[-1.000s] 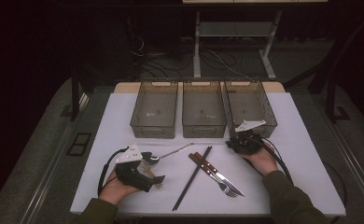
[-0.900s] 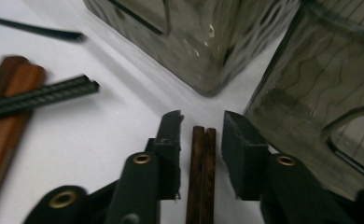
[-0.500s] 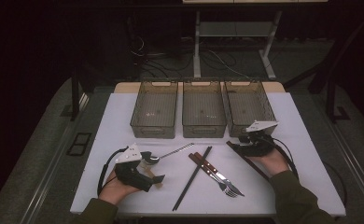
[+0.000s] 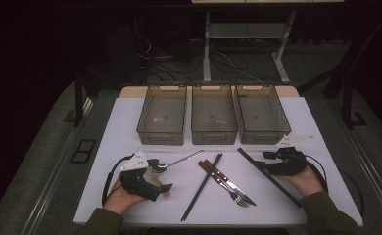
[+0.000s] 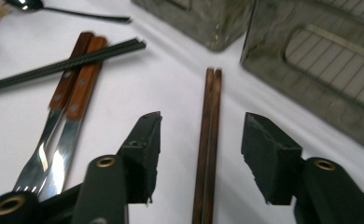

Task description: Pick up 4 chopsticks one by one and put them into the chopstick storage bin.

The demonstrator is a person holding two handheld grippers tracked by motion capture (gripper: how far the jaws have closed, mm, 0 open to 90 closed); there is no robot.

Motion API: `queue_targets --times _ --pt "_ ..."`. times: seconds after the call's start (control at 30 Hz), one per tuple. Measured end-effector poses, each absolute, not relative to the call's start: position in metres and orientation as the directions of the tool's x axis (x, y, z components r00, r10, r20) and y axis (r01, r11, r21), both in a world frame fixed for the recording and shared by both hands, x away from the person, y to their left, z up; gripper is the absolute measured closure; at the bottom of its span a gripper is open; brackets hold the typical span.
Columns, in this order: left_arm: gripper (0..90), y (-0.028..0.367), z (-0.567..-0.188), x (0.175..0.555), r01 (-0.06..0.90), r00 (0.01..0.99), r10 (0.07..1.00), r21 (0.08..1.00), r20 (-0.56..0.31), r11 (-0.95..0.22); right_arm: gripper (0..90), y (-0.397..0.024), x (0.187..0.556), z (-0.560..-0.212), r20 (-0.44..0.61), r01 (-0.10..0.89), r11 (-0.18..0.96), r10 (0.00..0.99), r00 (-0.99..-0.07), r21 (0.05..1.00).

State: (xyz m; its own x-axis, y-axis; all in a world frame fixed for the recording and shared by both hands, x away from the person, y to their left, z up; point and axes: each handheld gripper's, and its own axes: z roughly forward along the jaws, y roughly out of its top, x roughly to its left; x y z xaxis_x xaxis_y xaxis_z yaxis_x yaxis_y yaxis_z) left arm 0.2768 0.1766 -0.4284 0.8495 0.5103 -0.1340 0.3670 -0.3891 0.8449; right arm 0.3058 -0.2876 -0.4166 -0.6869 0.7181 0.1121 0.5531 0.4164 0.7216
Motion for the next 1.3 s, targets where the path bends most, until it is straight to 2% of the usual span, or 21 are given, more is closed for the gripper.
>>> queue_targets --times 0.43,0.73,1.3 --pt "0.0 0.177 -0.428 0.276 0.368 0.848 0.513 0.846 -0.134 -0.387 67.4 -0.311 0.274 -0.422 0.121 0.583 0.428 0.726 -0.677 0.691" --pt "0.0 0.177 -0.428 0.276 0.367 0.848 0.513 0.848 -0.135 -0.383 77.5 -0.314 0.273 -0.427 0.094 0.596 0.47 0.73 -0.677 0.652" --pt "0.0 0.176 -0.428 0.276 0.365 0.851 0.509 0.842 -0.128 -0.397 81.4 -0.313 0.281 -0.434 0.089 0.61 0.493 0.729 -0.679 0.62"
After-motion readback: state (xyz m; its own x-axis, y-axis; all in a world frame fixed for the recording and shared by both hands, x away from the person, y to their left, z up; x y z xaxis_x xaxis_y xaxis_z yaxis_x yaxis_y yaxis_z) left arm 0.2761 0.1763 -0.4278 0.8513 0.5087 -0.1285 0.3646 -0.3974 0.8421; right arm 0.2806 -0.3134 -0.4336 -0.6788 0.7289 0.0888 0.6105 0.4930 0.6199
